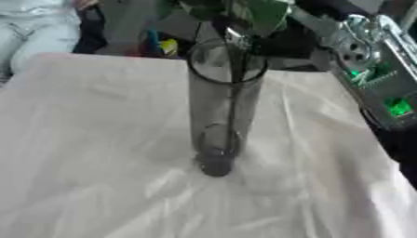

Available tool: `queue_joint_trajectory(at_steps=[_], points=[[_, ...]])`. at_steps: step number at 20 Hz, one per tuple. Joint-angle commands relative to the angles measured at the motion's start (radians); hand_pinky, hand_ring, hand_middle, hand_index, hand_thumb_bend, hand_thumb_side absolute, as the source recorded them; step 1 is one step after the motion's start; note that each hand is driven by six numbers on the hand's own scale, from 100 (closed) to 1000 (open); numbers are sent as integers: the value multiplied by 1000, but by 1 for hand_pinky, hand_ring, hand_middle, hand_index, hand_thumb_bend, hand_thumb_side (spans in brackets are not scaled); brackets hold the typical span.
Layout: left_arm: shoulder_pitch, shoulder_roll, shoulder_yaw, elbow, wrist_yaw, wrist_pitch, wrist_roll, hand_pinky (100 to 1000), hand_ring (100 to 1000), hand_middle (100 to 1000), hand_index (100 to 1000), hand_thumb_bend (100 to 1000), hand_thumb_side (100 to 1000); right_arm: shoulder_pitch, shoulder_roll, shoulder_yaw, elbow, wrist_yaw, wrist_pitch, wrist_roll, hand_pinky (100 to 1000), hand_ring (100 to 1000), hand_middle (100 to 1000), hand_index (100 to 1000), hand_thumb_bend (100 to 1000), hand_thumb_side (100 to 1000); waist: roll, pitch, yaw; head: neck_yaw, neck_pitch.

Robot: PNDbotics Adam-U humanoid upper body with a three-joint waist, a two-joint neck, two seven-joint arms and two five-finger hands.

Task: Arrange flowers into the vase.

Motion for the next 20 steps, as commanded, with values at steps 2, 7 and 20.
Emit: queue_joint_trajectory(at_steps=[2,7,20], points=[[-12,22,10,-13,-1,2,1,642,783,779,848,100,1000,-23,-28,-23,-8,-25,-9,24,845,878,803,933,307,1000,-10,-39,-2,1,-2],[-11,21,10,-13,-1,2,3,641,783,779,848,100,1000,-19,-34,-30,-11,-35,-6,27,845,876,801,929,318,1000,-7,-39,-5,2,-2],[-7,22,12,-13,-3,3,6,641,783,778,848,100,1000,10,-67,-35,-25,-40,-36,86,875,906,827,955,462,1000,1,-41,-12,5,-1]])
